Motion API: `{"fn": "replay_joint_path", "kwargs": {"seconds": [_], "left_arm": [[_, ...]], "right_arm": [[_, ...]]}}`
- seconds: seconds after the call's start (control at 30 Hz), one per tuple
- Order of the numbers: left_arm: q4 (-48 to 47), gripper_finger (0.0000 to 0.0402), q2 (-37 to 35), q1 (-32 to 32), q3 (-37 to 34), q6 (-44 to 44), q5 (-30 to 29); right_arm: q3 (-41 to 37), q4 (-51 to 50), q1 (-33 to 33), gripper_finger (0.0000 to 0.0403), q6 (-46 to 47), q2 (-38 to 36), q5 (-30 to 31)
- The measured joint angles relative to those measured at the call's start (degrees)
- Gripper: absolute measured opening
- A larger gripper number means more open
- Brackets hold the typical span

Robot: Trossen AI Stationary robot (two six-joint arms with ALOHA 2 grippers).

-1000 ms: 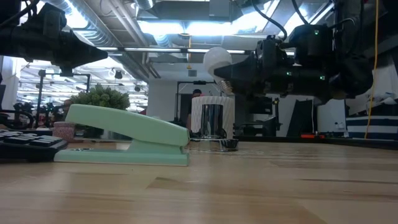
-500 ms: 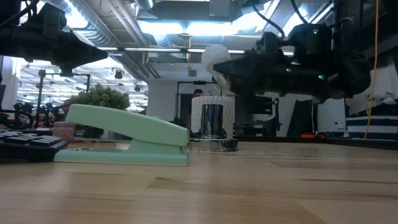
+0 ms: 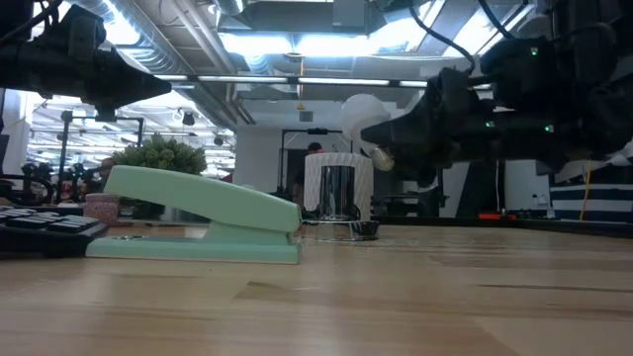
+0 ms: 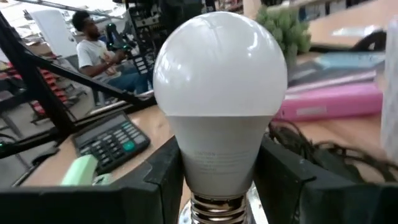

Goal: Screw lightbulb
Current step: Insert the lightbulb into the lamp

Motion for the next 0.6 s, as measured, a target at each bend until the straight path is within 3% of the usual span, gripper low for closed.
{"fn": "replay_joint_path", "kwargs": {"seconds": [0.6], "left_arm": [[0.0, 0.0004, -0.01, 0.01, 0.0, 0.01, 0.0]], "right_arm": [[10.85, -0.14, 1.13, 0.0165, -10.48, 3.44, -1.7]]}}
